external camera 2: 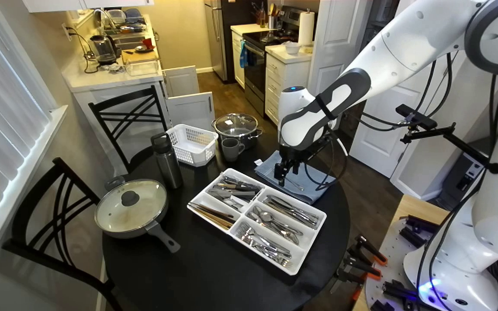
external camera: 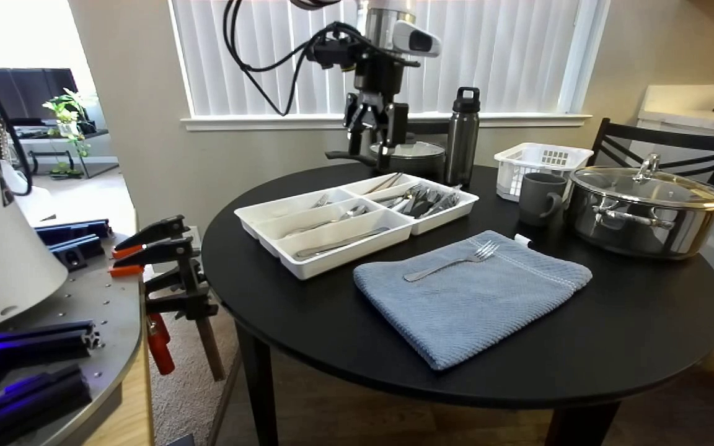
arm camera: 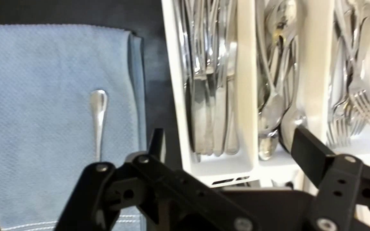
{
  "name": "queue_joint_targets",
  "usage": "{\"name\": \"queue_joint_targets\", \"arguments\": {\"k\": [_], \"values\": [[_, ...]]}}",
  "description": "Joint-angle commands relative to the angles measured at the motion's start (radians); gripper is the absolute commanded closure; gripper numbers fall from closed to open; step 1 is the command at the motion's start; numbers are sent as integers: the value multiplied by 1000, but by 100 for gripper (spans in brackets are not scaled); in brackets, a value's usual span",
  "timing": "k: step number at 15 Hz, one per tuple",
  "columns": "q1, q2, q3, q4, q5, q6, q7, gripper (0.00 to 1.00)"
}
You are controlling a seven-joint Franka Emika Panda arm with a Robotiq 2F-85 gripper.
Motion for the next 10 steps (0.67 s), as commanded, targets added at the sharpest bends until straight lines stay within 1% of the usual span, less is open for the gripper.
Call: {"name": "queue_joint_targets", "arguments": {"k": [1,3,6,8,10], "values": [[60,-52,44,-101,31,55,57,0],[101,-40,58,-128,9,99,124,0],[147,-4,86,-152,24,166,179,0],[168,28,95,-158,26,209,211,0],[182,67,90,-154,16,246,246,0]]}}
